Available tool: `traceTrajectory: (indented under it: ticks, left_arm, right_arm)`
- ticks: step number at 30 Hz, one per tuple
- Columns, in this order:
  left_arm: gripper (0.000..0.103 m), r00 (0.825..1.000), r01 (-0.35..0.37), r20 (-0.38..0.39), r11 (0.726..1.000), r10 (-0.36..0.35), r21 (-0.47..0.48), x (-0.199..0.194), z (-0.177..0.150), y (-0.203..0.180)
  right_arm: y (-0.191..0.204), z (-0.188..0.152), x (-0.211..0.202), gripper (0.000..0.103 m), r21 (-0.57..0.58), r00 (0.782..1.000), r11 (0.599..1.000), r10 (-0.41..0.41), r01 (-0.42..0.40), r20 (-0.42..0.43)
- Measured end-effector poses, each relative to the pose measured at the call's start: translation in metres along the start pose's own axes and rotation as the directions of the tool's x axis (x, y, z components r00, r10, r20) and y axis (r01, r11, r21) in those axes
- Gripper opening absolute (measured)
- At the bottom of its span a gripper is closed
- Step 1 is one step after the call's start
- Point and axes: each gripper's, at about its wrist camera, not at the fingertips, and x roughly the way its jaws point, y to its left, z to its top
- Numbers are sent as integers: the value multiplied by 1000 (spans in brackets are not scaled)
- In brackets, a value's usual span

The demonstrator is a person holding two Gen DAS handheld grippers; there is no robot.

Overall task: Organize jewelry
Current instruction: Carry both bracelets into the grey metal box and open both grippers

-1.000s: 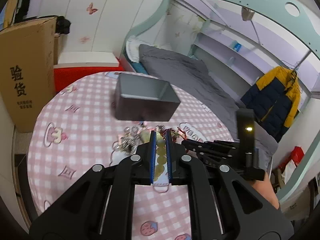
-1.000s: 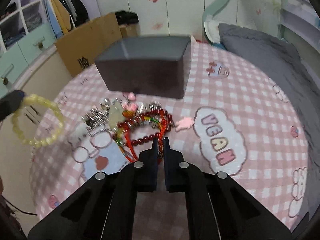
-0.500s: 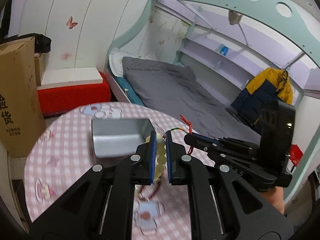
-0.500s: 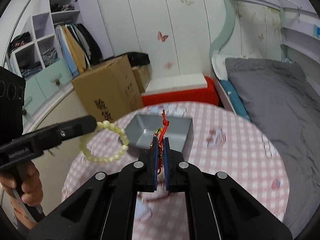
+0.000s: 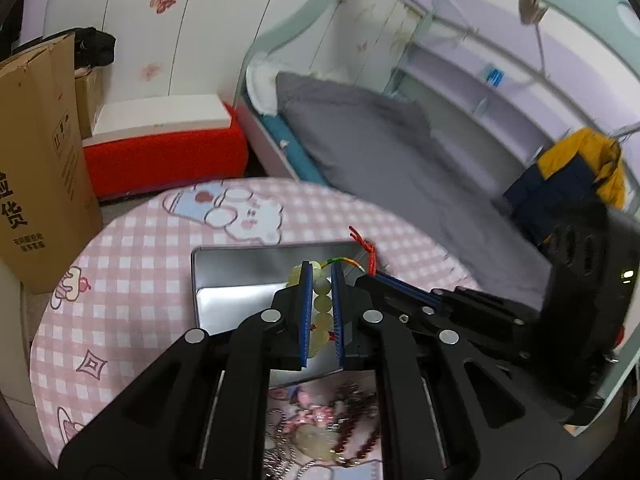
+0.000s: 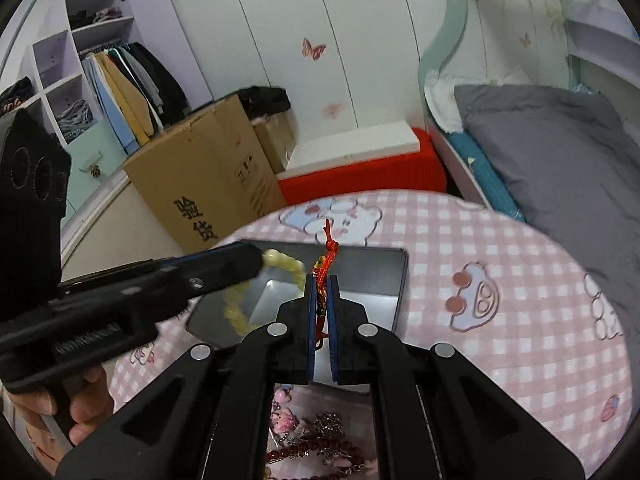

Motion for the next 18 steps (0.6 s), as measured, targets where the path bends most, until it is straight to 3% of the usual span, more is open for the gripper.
traceTrajectory:
  ticks: [6, 11, 12, 14, 15, 18]
  left_arm:
    - [10, 997, -33, -63, 999, 32, -15, 18, -12, 5]
    - [13, 996, -55, -75, 998, 52, -40, 10, -18, 12]
    - [18, 996, -61, -71, 997, 58, -45, 6, -19, 13]
    - [63, 997, -61, -53, 997, 58, -51, -3, -20, 14]
    - [69, 999, -43, -20, 998, 42, -55, -12, -21, 14]
    - [69, 997, -68, 16, 997, 69, -37, -30, -25, 7]
  right_arm:
    - [-7, -12, 5, 7, 23, 1000, 1000, -2, 2, -29]
    - [-9, -15, -13, 27, 30, 1000, 1000, -8, 8, -2]
    - [-9, -15, -17, 29, 31, 1000, 999, -13, 13, 5]
    - [-9, -17, -26, 30, 35, 1000, 999, -8, 8, 22]
    - [-8, -18, -33, 30, 38, 999, 999, -7, 6, 33]
    - [-6, -21, -49, 31, 33, 998, 999, -6, 5, 55]
